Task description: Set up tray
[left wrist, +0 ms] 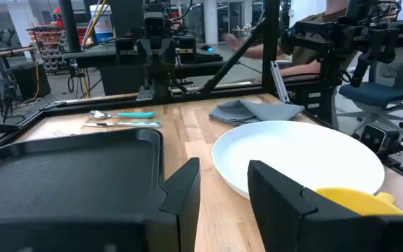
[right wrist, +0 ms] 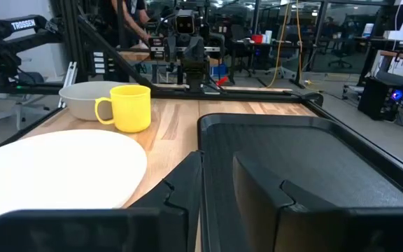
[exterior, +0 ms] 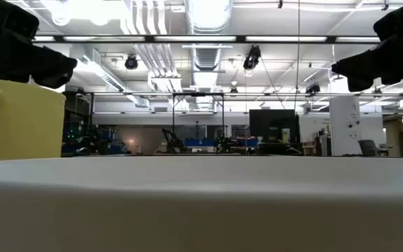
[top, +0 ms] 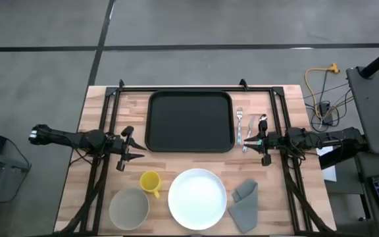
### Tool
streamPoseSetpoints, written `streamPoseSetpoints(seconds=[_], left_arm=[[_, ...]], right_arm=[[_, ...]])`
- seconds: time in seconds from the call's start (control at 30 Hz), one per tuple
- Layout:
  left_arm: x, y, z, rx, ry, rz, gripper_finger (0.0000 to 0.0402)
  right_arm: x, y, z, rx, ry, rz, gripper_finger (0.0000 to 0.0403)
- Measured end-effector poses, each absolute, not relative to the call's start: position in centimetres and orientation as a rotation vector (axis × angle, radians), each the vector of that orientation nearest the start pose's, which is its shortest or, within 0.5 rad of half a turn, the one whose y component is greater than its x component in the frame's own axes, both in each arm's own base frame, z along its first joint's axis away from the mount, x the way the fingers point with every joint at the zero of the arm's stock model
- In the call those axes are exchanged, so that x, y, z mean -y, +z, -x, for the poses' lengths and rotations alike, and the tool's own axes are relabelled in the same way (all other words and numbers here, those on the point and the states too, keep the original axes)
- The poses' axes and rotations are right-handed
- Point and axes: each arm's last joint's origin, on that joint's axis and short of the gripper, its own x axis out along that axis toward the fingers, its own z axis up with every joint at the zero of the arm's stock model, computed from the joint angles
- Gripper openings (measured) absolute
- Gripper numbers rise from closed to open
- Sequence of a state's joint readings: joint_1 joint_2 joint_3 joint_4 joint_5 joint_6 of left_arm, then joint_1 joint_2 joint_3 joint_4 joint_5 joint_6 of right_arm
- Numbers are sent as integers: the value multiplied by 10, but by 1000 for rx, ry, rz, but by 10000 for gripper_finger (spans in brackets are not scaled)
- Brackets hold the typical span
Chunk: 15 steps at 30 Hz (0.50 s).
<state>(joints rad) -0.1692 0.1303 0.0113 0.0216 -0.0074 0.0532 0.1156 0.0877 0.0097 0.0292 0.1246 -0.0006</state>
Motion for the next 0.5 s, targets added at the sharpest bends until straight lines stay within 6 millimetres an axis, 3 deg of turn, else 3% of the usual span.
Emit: streamPoseSetpoints(seconds=[0.5], left_arm=[[17,159,-103,-93,-164,-62,102]], right_arm=[[-8,163,-102,-48,-9,6,80]])
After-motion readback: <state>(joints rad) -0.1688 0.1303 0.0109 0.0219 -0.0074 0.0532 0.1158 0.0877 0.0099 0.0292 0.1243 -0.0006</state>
